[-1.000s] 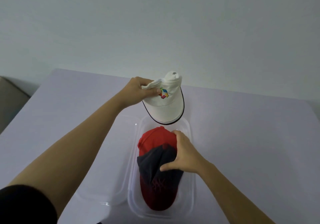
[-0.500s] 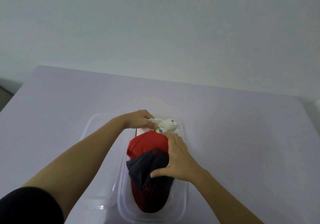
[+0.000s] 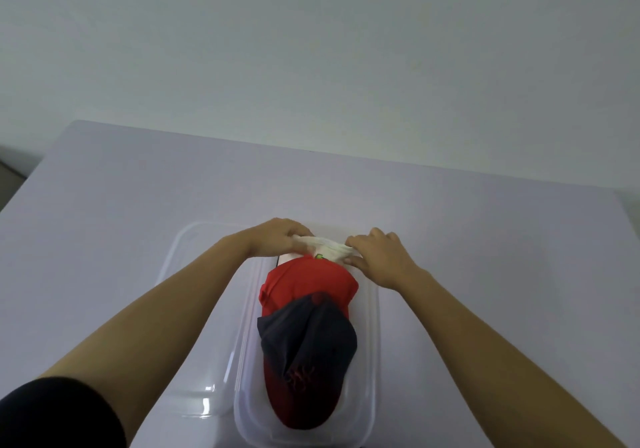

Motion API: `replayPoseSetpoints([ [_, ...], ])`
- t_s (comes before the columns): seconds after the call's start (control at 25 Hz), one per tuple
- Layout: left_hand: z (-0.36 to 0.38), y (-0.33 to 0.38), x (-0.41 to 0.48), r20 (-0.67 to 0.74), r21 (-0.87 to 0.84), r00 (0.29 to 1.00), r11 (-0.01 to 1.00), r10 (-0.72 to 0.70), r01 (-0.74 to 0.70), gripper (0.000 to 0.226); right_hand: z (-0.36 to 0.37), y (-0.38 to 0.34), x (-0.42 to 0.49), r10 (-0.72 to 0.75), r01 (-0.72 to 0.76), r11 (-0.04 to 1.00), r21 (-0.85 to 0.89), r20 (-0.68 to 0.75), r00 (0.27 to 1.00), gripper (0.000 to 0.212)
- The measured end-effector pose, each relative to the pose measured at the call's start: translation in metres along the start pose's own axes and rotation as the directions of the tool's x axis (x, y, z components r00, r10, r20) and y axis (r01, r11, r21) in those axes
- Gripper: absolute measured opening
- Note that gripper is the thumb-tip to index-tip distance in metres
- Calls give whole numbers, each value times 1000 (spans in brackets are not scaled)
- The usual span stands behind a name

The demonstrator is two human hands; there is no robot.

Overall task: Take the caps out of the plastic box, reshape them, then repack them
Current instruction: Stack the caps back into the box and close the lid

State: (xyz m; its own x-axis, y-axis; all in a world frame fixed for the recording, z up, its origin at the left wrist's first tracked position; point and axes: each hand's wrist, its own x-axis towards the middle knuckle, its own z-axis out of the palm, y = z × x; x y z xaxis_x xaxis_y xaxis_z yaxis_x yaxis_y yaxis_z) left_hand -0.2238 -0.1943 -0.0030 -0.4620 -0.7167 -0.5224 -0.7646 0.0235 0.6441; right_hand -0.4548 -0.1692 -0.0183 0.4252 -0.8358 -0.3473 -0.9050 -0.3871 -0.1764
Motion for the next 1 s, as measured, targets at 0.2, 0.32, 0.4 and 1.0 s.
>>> replayPoseSetpoints([
  [0.2,-10,-9,2,-133,330,989,944,71,-23,21,0,11,11,-44,43,999,15,55,998,48],
  [0.32,-5,-11,10,-106,327,994,943,-20,54,20,5,2,18,-17,3,987,-160,-87,996,57],
  [0.4,1,-12,15,-97,353,993,930,-68,98,23,8,-8,26,36,-57,979,-197,-109,993,43],
  [1.0,33,-19,-48,-281,-15,960,1000,10,-15,8,6,-1,-30,151,-156,871,466,48,987,26],
])
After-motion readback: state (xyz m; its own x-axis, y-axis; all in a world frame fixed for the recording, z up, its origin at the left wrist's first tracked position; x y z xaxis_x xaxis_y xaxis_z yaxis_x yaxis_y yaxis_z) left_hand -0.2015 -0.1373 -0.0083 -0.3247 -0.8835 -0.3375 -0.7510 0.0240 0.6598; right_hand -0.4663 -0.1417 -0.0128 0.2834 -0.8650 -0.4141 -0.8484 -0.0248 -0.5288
